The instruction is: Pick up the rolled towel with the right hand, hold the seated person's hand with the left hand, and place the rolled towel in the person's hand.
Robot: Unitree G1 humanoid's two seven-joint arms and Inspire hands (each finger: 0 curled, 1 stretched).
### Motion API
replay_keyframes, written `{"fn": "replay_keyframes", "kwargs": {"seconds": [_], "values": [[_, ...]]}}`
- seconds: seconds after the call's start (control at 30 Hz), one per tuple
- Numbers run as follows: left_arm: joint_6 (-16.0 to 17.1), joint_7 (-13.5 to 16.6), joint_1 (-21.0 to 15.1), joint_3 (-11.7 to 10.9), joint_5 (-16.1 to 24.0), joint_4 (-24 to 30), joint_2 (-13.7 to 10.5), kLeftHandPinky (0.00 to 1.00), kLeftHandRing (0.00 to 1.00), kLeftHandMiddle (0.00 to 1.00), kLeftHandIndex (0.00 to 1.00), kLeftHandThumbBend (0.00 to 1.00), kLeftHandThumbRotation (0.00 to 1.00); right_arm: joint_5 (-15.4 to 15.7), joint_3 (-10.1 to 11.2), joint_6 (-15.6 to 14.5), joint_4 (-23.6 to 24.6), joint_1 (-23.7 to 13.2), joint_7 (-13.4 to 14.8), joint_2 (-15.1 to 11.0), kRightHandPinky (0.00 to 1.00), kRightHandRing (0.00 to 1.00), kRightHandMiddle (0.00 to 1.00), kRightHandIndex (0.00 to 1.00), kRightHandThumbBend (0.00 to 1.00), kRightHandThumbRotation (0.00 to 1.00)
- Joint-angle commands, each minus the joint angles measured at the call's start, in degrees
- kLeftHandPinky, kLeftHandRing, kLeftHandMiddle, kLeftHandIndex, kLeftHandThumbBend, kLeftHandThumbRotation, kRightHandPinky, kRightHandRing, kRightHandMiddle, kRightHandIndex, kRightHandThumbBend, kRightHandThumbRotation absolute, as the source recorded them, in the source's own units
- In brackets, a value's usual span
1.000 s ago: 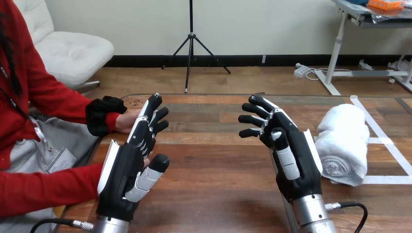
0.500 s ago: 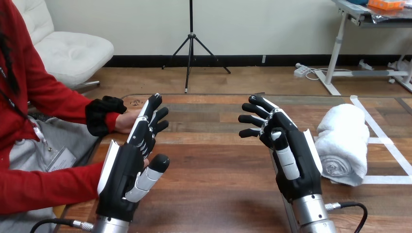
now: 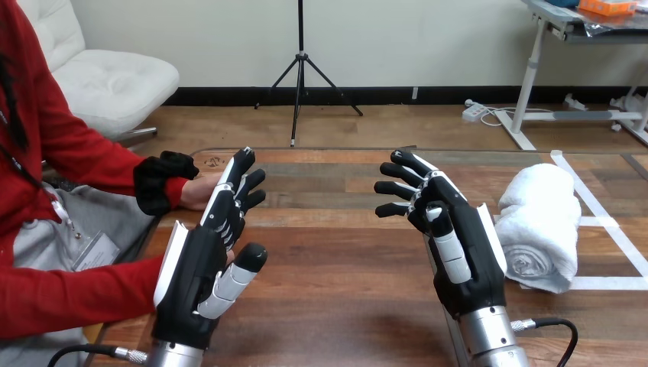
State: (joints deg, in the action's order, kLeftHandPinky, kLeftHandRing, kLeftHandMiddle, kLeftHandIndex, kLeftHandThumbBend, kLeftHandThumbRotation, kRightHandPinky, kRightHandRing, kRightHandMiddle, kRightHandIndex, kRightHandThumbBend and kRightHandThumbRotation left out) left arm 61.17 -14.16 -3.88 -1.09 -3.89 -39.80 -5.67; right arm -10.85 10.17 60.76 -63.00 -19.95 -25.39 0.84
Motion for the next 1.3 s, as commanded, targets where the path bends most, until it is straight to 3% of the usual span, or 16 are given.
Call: {"fn": "replay_keyframes", "kwargs": {"seconds": [0.0, 1.27], "values": [[0.69, 0.65, -1.67, -0.19, 0.32, 2.29, 0.21, 0.88, 0.93, 0.98, 0.96, 1.00, 0.88, -0.47, 0.22, 1.56, 0.97, -2.23, -0.30, 0.07, 0.60, 0.74, 0.80, 0.81, 1.00, 0.83], [2.15, 3.14, -2.23, -0.14, 4.52, 0.97, -0.30, 0.86, 0.92, 0.96, 0.96, 1.00, 0.89, -0.56, 0.34, 1.24, 1.34, -2.22, -0.23, -0.48, 0.59, 0.73, 0.79, 0.80, 1.00, 0.83]]}}
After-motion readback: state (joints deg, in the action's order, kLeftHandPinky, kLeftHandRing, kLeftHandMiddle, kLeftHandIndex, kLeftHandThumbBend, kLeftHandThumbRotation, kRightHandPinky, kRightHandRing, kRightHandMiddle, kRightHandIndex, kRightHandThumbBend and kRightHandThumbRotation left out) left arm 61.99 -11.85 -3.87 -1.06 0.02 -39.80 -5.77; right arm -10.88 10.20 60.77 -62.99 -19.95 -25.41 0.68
